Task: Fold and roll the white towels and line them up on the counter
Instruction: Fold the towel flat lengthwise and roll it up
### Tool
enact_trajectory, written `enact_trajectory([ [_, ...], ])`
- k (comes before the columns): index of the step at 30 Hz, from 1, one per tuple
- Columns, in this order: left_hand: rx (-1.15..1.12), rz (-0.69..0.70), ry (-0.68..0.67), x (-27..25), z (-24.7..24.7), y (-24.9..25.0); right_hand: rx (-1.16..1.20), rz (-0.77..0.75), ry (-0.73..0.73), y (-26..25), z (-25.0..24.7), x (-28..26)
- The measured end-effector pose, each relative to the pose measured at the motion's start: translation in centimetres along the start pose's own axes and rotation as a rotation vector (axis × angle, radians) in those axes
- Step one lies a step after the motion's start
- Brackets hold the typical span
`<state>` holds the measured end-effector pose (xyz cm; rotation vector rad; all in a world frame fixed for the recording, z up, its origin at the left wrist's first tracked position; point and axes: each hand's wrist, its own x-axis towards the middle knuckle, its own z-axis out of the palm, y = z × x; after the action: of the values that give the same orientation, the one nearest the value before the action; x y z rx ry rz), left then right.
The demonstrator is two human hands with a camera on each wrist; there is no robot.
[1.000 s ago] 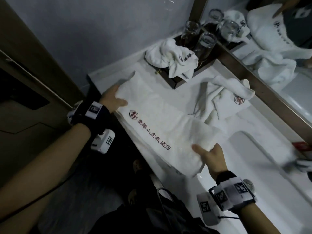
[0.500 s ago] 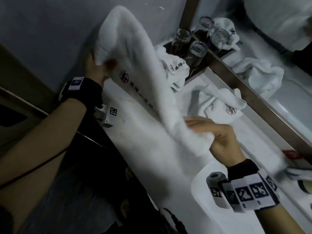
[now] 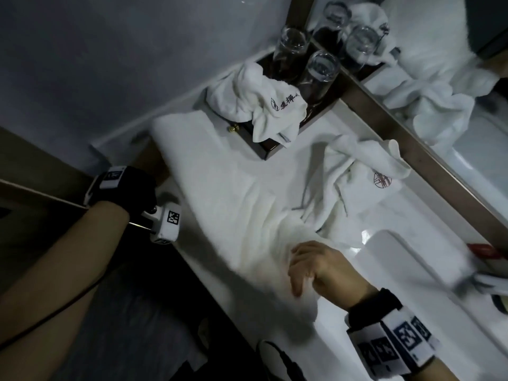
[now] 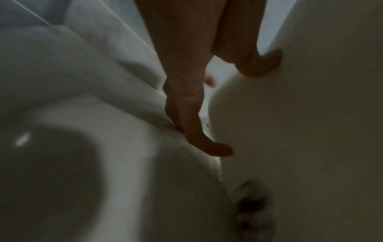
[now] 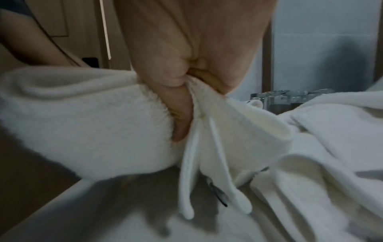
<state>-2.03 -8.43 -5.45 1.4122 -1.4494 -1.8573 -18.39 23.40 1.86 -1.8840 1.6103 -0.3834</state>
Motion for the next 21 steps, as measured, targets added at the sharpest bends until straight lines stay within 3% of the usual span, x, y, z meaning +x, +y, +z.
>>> enact_trajectory([
  [4,0.185,0.019,-0.061,-1.2,-1.9,-0.7,-0.02,-0.037,-0.045,-0.5,0.8,0.6],
  [5,0.128,-0.049,-0.079,-1.6,-3.0,-0.8,-0.028,-0.049,-0.003,-0.6,0.9,0.6],
  [7,0.239,-0.053,-0.085,-2.8,-4.7,-0.9,-0.117,-0.017,0.161,-0.6,1.3,0.6],
  [9,0.376,-0.109,-0.162,-3.7,-5.8,-1.2,-0.176,0.144,0.351,-0.2,2.0,0.6],
  [11,0.562,-0.047,-0.195,-4.1,-6.3,-1.6,-0.116,0.38,0.448,0.2,2.9,0.7],
  [13,0.576,0.041,-0.221,-4.6,-5.8,-1.4,-0.072,0.585,0.392,0.5,3.5,0.7],
  [15,0.516,0.149,-0.151,-5.1,-5.3,-0.6,-0.104,0.672,0.258,0.7,3.6,0.5],
  [17,0.521,0.283,-0.068,-5.3,-5.1,0.6,-0.198,0.608,0.214,0.8,3.1,0.2],
  [21,0.668,0.546,0.057,-5.2,-4.3,3.2,-0.661,0.233,0.476,0.2,1.9,0.3],
])
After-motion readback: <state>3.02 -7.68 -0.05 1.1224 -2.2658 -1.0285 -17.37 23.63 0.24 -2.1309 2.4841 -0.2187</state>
